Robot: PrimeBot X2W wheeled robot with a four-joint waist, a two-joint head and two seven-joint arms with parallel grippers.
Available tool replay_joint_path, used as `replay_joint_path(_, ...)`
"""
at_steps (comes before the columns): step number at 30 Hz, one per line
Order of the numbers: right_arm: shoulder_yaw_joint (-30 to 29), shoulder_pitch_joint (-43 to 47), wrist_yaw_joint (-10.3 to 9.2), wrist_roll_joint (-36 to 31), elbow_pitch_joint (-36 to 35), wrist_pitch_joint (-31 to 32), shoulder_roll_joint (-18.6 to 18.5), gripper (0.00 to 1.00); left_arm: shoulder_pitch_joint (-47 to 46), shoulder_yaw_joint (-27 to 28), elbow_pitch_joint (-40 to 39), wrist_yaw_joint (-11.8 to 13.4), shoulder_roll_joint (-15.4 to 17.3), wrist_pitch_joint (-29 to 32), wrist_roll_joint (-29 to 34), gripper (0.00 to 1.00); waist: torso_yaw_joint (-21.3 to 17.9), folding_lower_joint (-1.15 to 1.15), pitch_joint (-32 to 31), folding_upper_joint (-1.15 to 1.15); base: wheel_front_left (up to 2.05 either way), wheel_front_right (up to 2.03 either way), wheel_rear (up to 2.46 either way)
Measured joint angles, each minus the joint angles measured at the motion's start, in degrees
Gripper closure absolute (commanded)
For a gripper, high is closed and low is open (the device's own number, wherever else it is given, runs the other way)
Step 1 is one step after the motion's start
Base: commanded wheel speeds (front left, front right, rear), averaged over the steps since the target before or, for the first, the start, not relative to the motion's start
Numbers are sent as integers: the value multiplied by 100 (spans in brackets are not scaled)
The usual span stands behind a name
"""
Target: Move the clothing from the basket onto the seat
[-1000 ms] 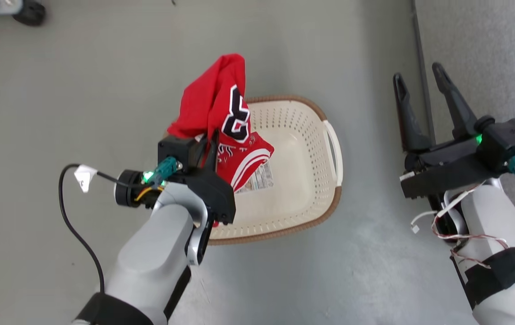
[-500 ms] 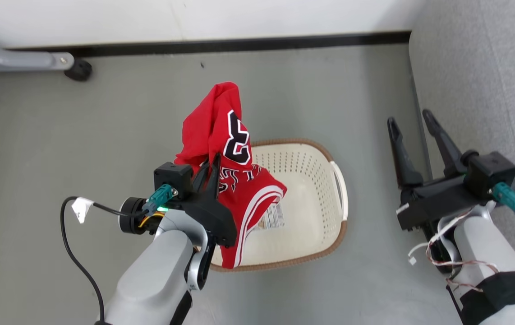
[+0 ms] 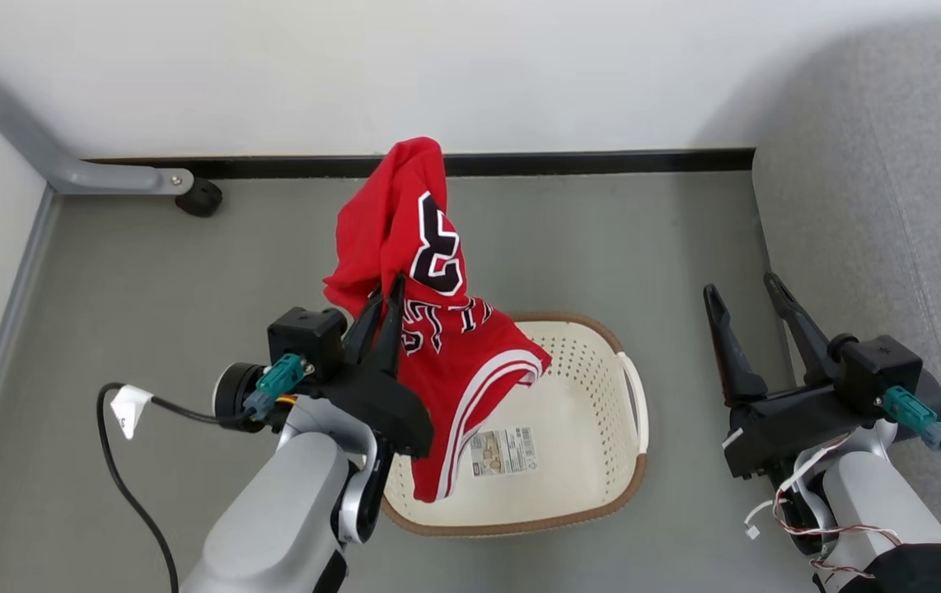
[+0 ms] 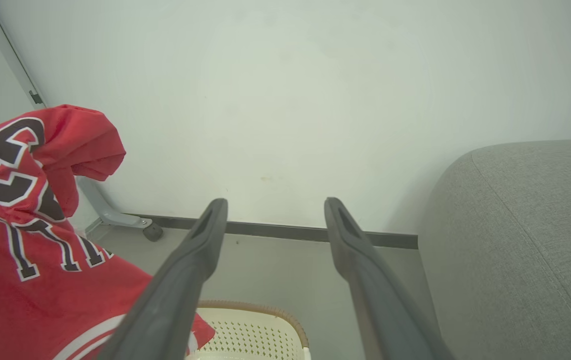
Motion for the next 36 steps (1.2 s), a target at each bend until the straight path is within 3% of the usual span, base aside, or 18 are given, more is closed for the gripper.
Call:
replay_joint_path(10,-2,231,-26,0,115,0,47,0,236,197,-804,49,269,-1,396,100,93,0,-401,0,0,0,0)
replay_joint_path(24,-26,378,-56,-1,116,1,102,0,343,226,-2463,91,338,-3,856,100,152,0,-603,0,0,0,0)
replay_joint_path(36,-4,384,-56,-1,92,1,130,0,568,233,-2888,94,415,-3,1087,100,127,0,-613,1,0,0,0)
